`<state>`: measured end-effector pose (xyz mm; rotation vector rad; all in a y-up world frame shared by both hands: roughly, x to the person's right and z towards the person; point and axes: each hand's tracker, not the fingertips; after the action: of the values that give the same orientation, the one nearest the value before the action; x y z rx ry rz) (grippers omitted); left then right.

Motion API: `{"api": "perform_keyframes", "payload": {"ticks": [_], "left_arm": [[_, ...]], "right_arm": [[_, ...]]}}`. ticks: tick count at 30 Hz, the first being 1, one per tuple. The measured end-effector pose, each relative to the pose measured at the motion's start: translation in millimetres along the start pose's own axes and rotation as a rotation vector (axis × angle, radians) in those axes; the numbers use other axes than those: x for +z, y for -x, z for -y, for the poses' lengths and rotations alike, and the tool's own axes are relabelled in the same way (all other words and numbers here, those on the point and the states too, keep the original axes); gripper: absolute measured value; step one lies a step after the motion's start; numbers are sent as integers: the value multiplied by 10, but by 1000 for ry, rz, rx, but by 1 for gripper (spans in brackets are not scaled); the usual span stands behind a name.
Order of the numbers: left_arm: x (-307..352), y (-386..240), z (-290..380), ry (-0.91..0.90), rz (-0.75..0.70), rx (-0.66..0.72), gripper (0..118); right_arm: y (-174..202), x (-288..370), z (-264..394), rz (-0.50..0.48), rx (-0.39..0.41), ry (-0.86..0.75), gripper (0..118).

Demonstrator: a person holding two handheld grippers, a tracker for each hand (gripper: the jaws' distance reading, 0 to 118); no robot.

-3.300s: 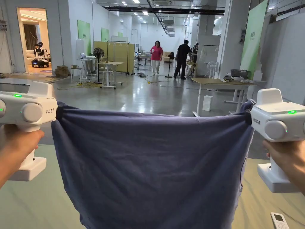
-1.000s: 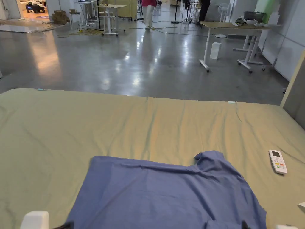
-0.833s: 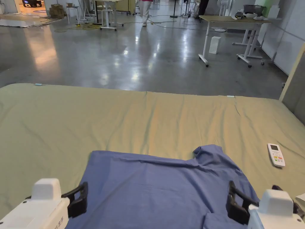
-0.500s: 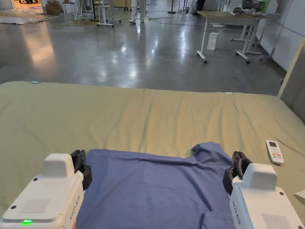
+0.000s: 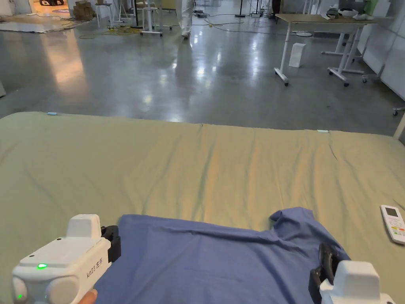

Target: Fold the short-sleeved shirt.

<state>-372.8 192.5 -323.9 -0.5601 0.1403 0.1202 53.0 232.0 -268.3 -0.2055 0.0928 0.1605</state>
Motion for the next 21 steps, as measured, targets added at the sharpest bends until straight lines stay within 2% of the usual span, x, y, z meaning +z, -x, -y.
{"api": "perform_keyframes", "payload": {"ticks": [5, 6, 7, 8, 9, 10, 14, 18, 19, 21], "left_arm": [[-922, 128, -333, 181, -32, 30, 4], [-1082, 149, -378, 189, -52, 35, 13], [-1262, 179, -420, 210, -59, 34, 29], [-1439, 198, -452, 255, -75, 27, 57], [-1598, 240, -460, 292, -77, 33, 73], [-1752, 260, -469, 329, -78, 38, 80], [-2179, 285, -432, 380, -112, -8, 80], [-2350, 158, -277, 472, -136, -143, 76], [-2327, 125, -254, 452, -132, -142, 73], [-2340, 126, -241, 422, -135, -142, 55]], "right_arm": [[-15, -284, 187, 0, 5, 80, 0], [-40, -330, 245, 1, 2, 90, 0], [-61, -372, 293, 4, 1, 104, 0], [-75, -411, 333, 9, 2, 118, 0], [-90, -441, 368, 11, 4, 129, 0], [-113, -465, 412, 13, 5, 144, 0], [-201, -539, 567, 29, 19, 198, 0], [-326, -582, 695, 49, 22, 238, 0], [-356, -599, 714, 55, 21, 249, 0], [-424, -670, 741, 65, 17, 270, 0]]}}
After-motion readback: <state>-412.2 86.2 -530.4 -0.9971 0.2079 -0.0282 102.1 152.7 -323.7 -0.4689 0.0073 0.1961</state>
